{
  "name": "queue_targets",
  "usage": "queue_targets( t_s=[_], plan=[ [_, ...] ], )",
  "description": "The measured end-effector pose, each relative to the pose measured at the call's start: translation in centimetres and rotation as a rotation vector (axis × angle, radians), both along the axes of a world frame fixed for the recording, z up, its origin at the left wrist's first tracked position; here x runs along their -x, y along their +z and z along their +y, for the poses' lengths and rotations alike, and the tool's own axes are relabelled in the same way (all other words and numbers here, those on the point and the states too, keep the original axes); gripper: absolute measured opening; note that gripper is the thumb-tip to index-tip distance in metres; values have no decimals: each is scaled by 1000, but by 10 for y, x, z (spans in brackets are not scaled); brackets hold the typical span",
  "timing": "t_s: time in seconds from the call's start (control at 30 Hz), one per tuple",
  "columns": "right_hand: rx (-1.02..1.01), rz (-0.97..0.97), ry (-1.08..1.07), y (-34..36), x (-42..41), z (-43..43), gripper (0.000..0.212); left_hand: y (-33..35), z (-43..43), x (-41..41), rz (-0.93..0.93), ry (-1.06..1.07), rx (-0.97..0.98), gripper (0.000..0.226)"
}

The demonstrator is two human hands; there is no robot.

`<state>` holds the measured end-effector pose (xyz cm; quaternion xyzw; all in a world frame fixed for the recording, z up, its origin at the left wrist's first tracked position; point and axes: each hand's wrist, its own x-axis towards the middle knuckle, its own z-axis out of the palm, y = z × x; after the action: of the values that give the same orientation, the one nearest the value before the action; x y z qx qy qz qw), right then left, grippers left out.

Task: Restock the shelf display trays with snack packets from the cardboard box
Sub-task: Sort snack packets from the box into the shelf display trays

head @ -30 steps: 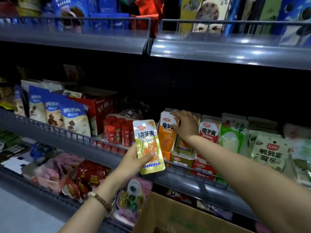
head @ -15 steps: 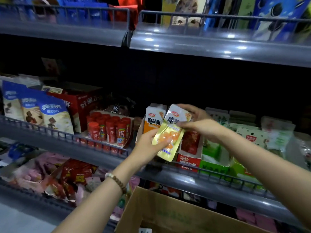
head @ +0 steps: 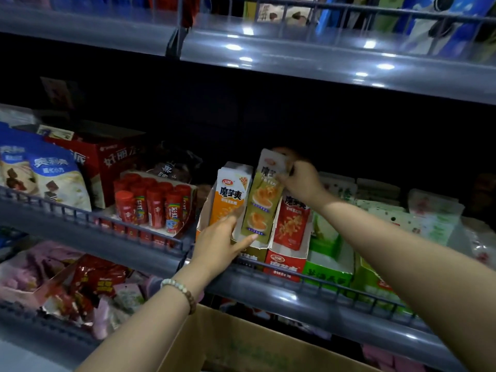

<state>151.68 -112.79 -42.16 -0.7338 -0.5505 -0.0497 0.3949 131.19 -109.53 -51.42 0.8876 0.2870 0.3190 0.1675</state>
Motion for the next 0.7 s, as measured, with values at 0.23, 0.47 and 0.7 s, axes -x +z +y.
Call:
queue_targets(
  t_s=[0.23,0.47,0.7],
  plan=[
    [78,-270,-12,-26,8,-6,54,-4,1,-1,-30,13,-22,70],
    [123,-273,-108,-32,8,-14,56,-2,-1,-2,-1,-7,58,69],
    [80,-95,51,-36,31,-92,50,3,-33,18,-55,-19,-3,69]
  ],
)
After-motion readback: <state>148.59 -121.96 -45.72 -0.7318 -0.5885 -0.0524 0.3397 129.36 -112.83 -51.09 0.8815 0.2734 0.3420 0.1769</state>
